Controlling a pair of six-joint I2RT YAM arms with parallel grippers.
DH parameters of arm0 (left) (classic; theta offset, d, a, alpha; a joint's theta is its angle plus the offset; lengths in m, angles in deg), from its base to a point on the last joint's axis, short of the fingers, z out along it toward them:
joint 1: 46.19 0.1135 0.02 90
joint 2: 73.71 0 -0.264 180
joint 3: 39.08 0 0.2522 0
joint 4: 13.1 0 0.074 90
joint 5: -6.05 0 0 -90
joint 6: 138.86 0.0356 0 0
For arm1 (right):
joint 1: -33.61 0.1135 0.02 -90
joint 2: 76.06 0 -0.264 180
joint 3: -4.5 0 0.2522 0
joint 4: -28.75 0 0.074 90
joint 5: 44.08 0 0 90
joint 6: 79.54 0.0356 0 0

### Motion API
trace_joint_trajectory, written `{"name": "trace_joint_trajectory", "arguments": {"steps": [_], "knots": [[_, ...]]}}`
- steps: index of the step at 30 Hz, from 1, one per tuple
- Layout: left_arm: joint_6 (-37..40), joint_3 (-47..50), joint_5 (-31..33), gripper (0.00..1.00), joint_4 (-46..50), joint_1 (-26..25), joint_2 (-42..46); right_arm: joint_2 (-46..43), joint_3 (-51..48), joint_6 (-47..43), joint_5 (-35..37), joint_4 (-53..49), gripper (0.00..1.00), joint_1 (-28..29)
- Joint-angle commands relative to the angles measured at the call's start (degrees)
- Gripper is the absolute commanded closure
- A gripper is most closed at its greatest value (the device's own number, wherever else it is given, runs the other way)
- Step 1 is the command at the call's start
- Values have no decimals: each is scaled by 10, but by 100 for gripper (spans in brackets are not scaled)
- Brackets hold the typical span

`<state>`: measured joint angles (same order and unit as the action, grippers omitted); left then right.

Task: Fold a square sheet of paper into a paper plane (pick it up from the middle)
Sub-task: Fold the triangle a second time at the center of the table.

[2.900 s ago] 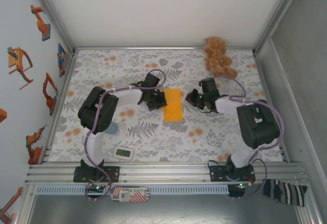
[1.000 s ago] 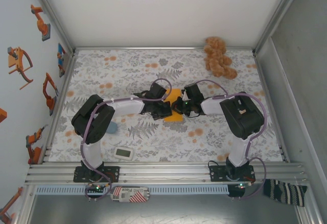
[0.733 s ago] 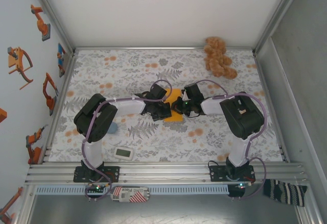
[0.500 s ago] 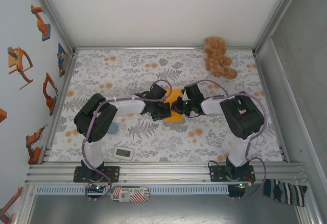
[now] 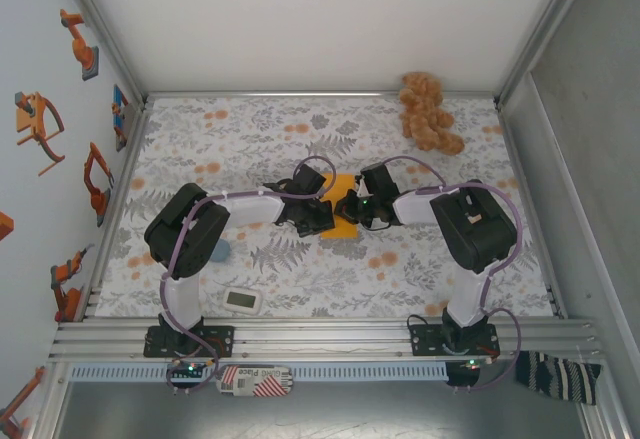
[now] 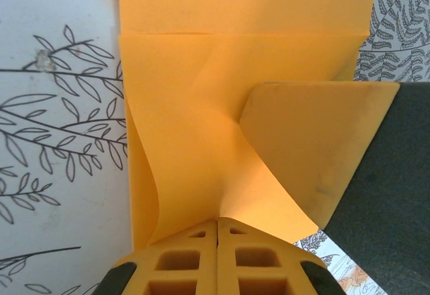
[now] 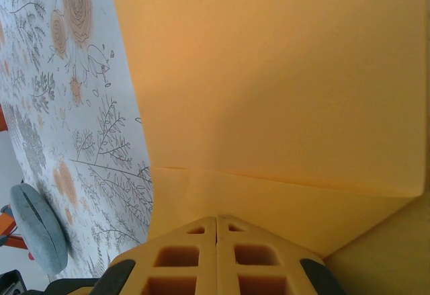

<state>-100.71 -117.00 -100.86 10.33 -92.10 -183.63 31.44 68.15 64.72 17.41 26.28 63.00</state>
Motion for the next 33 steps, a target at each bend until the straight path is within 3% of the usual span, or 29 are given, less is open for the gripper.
{"name": "trace_joint_trajectory", "arguments": {"steps": [1, 19, 33], "knots": [[14, 0, 6, 95, 19, 7, -11, 41, -15, 1, 49, -65, 100, -3], [18, 50, -14, 94, 10, 14, 6, 47, -15, -14, 51, -87, 100, -5], [-8, 58, -19, 88, 63, 8, 38, 45, -11, -14, 48, -90, 100, -4]]}}
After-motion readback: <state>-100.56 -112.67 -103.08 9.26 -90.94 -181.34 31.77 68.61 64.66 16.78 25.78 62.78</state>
